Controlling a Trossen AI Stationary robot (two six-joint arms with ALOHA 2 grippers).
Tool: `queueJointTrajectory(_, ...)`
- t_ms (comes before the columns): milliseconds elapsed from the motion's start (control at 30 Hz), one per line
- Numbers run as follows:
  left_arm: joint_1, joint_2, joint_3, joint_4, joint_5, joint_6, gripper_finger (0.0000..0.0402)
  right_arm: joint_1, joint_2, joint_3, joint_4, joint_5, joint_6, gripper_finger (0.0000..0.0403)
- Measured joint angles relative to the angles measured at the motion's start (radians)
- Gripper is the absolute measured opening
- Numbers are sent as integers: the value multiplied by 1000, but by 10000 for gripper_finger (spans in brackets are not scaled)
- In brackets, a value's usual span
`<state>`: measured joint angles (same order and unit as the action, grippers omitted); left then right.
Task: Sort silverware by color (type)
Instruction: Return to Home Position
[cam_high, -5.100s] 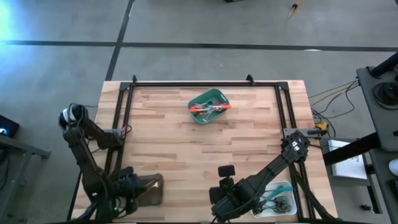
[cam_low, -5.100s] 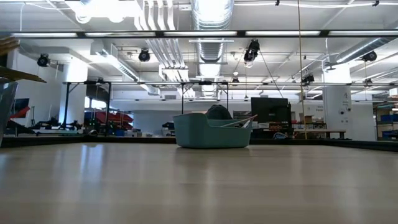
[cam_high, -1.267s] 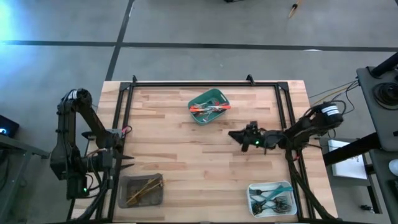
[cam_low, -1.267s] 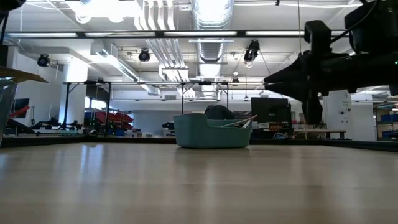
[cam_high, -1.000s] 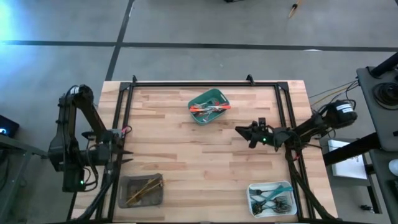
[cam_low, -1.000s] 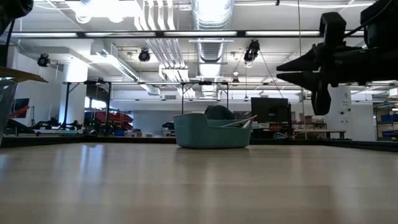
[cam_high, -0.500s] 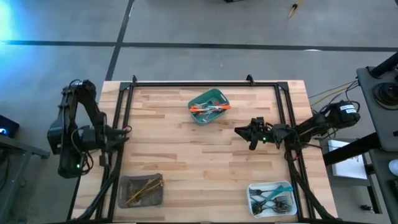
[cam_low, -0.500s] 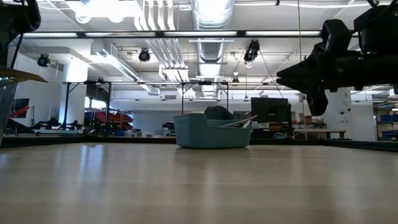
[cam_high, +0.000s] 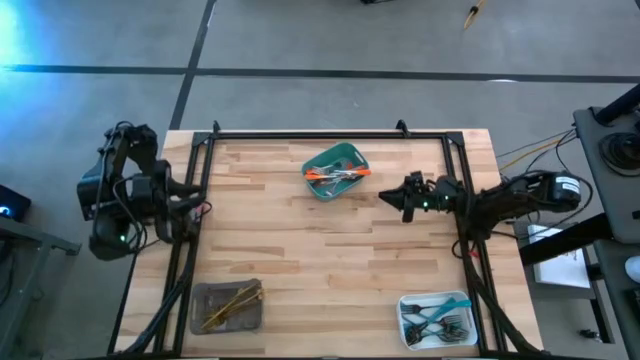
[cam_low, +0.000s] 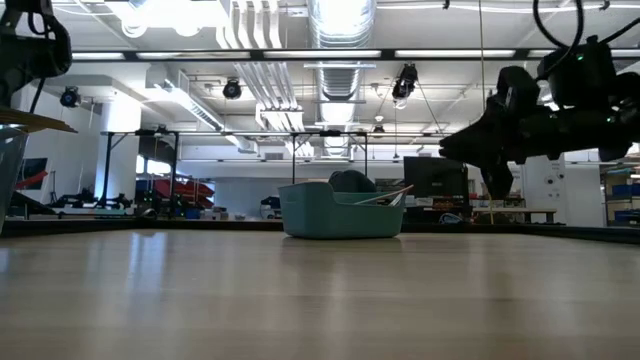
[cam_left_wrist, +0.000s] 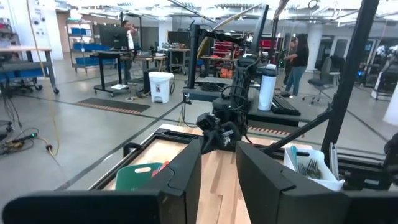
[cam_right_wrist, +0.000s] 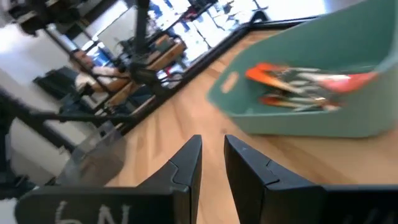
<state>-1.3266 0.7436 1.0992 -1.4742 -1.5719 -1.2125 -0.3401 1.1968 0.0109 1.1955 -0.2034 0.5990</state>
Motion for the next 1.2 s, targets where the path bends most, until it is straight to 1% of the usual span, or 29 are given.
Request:
queueJointTrajectory(167, 0, -36, 0, 0, 0, 0, 84, -174, -42, 0, -31, -113, 24, 61)
queueJointTrajectory(367, 0, -76, 0, 0, 1, 24, 84, -346, -143, 0, -39, -249, 37, 61)
queueJointTrajectory(467, 0, -94, 0, 0, 1, 46, 84, -422, -196, 0, -72, -251, -4, 61)
queueJointTrajectory(567, 0, -108, 0, 0, 2, 57, 84, -502, -250, 0, -167, -250, -62, 61)
queueJointTrajectory(700, 0, -123, 0, 0, 16, 57, 84, -603, -322, 0, -294, -245, -68, 61)
queueJointTrajectory(833, 0, -134, 0, 0, 45, 66, 84, -668, -385, 0, -330, -241, -102, 61)
queueJointTrajectory(900, 0, -137, 0, 0, 46, 68, 84, -687, -409, 3, -331, -218, -137, 61)
queueJointTrajectory(967, 0, -140, 0, 0, 46, 68, 84, -695, -428, 11, -337, -156, -152, 61)
queueJointTrajectory(1067, 0, -142, 0, 6, 46, 68, 84, -695, -451, 31, -364, 15, -156, 61)
queueJointTrajectory(1100, 0, -142, 0, 7, 45, 68, 84, -695, -459, 39, -402, 73, -158, 61)
queueJointTrajectory(1200, 0, -142, 0, 14, 45, 68, 84, -685, -469, 90, -595, 122, -239, 61)
